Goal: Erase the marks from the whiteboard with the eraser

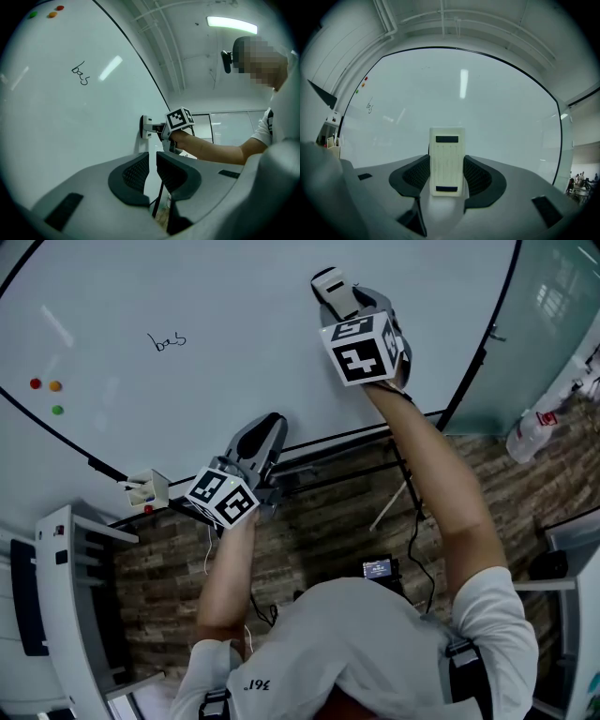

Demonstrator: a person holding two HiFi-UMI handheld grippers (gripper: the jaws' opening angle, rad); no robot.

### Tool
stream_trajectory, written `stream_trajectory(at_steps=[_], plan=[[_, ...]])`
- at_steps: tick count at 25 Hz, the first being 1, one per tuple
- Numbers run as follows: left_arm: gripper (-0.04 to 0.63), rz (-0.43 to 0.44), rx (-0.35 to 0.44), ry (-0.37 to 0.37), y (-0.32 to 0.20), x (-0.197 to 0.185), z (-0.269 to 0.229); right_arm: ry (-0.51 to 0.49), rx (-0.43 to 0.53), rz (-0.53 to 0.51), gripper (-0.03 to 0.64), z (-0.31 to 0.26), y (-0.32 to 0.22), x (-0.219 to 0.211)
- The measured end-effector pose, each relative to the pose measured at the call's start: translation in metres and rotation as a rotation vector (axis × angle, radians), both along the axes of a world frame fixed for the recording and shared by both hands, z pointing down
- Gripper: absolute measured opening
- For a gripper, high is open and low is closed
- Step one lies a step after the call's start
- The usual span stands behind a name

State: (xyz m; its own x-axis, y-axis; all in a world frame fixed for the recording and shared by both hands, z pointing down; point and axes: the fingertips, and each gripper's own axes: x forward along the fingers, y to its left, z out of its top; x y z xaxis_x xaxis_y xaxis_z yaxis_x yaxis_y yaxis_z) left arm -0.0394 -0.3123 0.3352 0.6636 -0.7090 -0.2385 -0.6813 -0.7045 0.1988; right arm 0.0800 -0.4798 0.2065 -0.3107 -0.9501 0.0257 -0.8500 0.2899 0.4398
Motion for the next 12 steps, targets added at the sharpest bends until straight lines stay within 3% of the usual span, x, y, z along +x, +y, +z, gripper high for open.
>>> stream_trajectory(at_steps=[12], plan=[[0.055, 0.003, -0.003, -0.002, -0.010, 0.041, 0.006, -0.038, -0.009, 0.045, 0.242, 0.001, -0.019, 0.076]])
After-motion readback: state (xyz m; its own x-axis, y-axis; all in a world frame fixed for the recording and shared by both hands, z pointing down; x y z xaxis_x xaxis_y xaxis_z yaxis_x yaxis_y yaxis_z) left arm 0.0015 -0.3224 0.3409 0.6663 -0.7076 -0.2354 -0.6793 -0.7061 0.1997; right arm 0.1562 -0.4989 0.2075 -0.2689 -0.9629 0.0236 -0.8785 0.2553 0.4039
